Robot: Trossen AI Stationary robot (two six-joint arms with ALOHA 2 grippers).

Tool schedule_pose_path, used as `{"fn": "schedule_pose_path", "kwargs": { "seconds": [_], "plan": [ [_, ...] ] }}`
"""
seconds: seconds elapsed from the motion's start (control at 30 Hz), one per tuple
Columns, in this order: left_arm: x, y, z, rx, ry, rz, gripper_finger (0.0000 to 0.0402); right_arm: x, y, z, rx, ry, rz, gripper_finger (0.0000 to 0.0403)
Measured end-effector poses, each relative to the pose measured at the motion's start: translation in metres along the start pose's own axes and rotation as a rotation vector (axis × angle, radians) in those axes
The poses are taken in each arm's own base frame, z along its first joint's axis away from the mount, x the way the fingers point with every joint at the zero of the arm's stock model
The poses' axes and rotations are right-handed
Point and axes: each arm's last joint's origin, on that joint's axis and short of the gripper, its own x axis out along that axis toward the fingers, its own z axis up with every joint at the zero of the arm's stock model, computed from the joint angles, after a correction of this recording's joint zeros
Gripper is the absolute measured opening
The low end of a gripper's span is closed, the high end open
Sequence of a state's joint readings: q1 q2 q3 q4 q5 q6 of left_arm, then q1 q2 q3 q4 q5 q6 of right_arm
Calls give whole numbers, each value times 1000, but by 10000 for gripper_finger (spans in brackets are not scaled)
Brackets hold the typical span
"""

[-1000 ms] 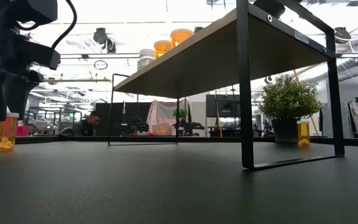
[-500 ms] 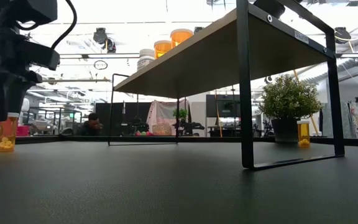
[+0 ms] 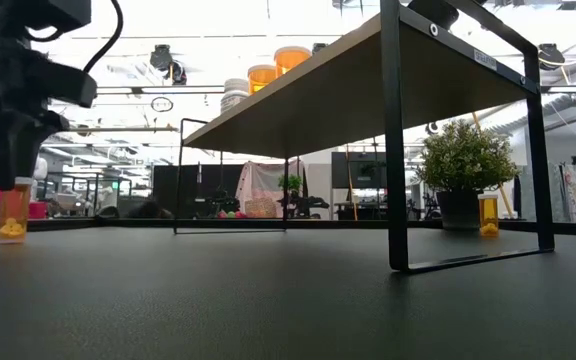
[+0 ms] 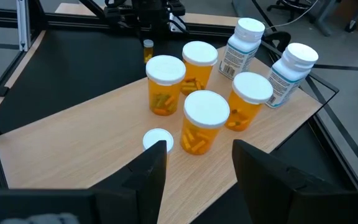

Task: Pick and place medicine bottles onto shelf by color
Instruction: Put the middle orange tablet bottle on the shelf aligned with the orange tablet bottle

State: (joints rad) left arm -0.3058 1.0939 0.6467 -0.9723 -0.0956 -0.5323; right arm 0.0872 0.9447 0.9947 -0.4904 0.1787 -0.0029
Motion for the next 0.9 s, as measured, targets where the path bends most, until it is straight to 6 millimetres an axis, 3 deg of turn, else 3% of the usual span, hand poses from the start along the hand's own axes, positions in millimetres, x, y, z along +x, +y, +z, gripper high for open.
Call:
{"fn": "schedule_pose_path", "kwargs": {
  "seconds": [0.3,0.67,0.9],
  "plan": [
    [-31,-8,19,21,-96,-55,121,0,0,0,-4,0,0,178],
    [-104,-19,53,112,-339,-158,123,0,0,0,-9,0,0,178],
    [-142,-37,90,248,-410,-142,123,0,0,0,-13,2,0,178]
  ]
}}
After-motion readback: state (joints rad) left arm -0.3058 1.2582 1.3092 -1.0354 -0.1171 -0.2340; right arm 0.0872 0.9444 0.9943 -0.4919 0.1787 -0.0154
